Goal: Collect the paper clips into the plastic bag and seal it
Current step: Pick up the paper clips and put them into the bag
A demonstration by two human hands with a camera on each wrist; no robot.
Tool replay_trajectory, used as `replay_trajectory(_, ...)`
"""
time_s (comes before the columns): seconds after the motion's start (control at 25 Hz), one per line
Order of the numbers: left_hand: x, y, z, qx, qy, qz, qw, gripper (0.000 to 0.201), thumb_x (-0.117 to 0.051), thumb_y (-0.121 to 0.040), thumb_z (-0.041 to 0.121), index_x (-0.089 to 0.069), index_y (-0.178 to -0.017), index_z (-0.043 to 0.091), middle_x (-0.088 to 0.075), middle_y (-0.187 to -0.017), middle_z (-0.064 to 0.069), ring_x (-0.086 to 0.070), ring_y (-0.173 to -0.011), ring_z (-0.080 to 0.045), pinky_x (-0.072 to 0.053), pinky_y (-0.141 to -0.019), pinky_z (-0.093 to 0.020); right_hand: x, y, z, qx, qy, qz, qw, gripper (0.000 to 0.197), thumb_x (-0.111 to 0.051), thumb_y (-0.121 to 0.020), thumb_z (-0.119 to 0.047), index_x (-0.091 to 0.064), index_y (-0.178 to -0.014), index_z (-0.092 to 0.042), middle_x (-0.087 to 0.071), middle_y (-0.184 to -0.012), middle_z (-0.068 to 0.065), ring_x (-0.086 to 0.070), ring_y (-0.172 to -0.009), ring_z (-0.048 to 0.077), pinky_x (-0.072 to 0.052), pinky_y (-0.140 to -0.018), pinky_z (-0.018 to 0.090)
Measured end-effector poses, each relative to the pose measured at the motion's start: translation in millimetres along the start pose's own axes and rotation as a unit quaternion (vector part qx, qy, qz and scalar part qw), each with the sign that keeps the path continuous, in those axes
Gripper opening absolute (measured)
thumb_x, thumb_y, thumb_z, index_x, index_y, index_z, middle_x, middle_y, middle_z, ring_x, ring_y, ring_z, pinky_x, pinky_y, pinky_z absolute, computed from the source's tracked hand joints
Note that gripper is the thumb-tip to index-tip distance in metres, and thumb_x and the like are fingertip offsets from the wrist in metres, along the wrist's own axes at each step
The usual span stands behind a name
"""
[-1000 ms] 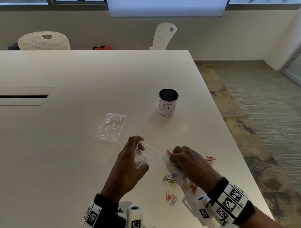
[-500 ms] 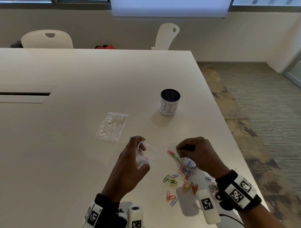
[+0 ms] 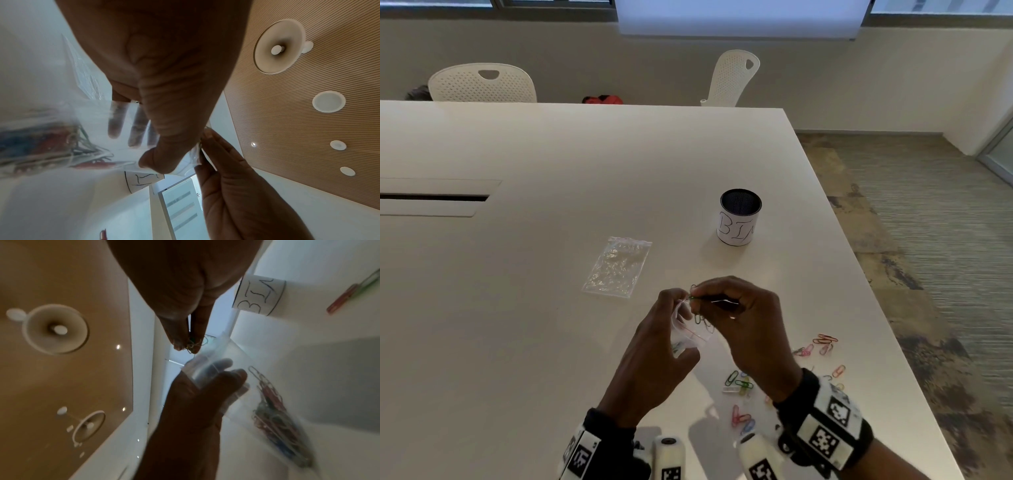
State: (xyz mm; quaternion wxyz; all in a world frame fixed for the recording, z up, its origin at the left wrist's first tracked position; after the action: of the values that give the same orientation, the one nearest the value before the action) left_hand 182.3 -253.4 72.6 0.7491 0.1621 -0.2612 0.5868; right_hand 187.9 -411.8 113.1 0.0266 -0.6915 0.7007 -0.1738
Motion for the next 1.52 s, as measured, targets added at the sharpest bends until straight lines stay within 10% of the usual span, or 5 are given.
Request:
replay_trajectory(0.6,3,1,-5,0.001,0.004,0.005,1.000,0.071,-0.077,-0.081,0.009,-0.040,-0.135,0.035,-0.056,-0.113,0.019,-0.060,-0.107,-0.003,-0.054,-0.076,-0.011,42,-10,13,0.008,0.108,-0.002,0.994,0.010,-0.077,-0.088,-0.004,-0.079,-0.095,-0.012,-0.079,-0.086,-0.006,-0.076,-0.080,0.008,-0.063,-0.080,0.024)
replay_trajectory(0.8,3,1,-5,0.005,0.005,0.004,1.000,0.071,-0.078,-0.081,0.009,-0.040,-0.135,0.036,-0.057,-0.112,0.019,-0.061,-0.106,-0.001,-0.056,-0.076,-0.014,68,-12,57,-0.019,0.324,-0.119,0.938,0.018,-0.072,-0.094,-0.009,-0.079,-0.106,-0.019,-0.078,-0.103,-0.006,-0.073,-0.088,0.005,-0.062,-0.085,0.033)
replay_trajectory(1.04,2,0,-5,0.005,0.009,0.000,1.000,0.071,-0.077,-0.080,0.007,-0.041,-0.134,0.035,-0.057,-0.112,0.019,-0.062,-0.104,-0.002,-0.055,-0.074,-0.014,47,5,75,-0.004,0.403,-0.333,0.853,0.047,-0.052,-0.104,-0.007,-0.054,-0.147,-0.024,-0.047,-0.156,-0.009,-0.043,-0.143,0.008,-0.039,-0.117,0.024)
replay_trajectory(1.24,2,-1,-6,0.001,0.005,-0.001,1.000,0.071,-0.077,-0.080,0.007,-0.040,-0.134,0.036,-0.057,-0.112,0.018,-0.062,-0.106,-0.003,-0.057,-0.075,-0.016,58,19,71,-0.027,0.393,-0.361,0.845,0.040,-0.060,-0.101,-0.024,-0.058,-0.142,-0.025,-0.049,-0.145,-0.014,-0.052,-0.130,0.007,-0.052,-0.104,0.024)
replay_trajectory(1.52,-1,-2,-7,0.001,0.001,-0.003,1.000,0.071,-0.077,-0.081,0.008,-0.040,-0.135,0.036,-0.056,-0.112,0.021,-0.062,-0.104,-0.003,-0.051,-0.073,-0.010,69,38,73,-0.055,0.441,-0.378,0.812,0.079,-0.079,-0.082,-0.050,-0.039,-0.150,-0.046,-0.034,-0.148,-0.018,-0.041,-0.129,0.003,-0.056,-0.098,0.025)
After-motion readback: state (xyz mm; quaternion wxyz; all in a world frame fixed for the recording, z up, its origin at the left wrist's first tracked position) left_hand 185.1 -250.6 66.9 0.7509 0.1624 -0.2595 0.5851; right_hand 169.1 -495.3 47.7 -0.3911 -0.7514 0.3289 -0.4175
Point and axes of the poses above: each hand's wrist, its own y-axis away from the middle knuckle, its own x-axis out of the back of the hand, z = x × y, the point moved 6 cm from there along -y, towards the middle knuckle
